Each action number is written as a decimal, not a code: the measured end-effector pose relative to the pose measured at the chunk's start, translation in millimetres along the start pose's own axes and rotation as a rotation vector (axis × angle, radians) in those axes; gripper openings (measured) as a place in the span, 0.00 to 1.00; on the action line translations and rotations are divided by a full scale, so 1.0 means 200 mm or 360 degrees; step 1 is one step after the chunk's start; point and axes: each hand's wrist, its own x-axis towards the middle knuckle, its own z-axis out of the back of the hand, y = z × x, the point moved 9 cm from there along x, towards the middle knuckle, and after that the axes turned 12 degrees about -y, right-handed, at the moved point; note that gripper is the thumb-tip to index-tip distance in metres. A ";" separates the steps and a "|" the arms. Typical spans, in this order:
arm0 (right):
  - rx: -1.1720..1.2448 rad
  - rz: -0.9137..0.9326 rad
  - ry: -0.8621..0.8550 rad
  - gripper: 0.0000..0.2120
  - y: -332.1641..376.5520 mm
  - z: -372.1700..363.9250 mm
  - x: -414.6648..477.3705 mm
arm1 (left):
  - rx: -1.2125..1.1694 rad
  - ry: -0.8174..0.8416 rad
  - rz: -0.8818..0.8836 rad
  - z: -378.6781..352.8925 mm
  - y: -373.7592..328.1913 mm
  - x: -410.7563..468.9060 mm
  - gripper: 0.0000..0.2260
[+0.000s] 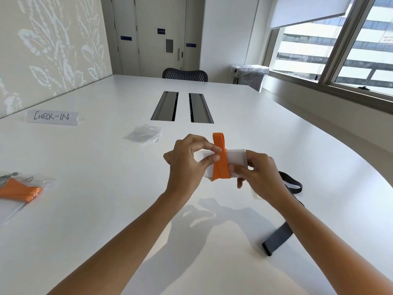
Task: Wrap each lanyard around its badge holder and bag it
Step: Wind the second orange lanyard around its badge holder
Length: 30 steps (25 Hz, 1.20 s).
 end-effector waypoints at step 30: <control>0.0054 -0.0003 -0.0075 0.07 -0.02 -0.01 -0.01 | 0.0032 0.0405 -0.0062 -0.13 0.05 -0.02 0.06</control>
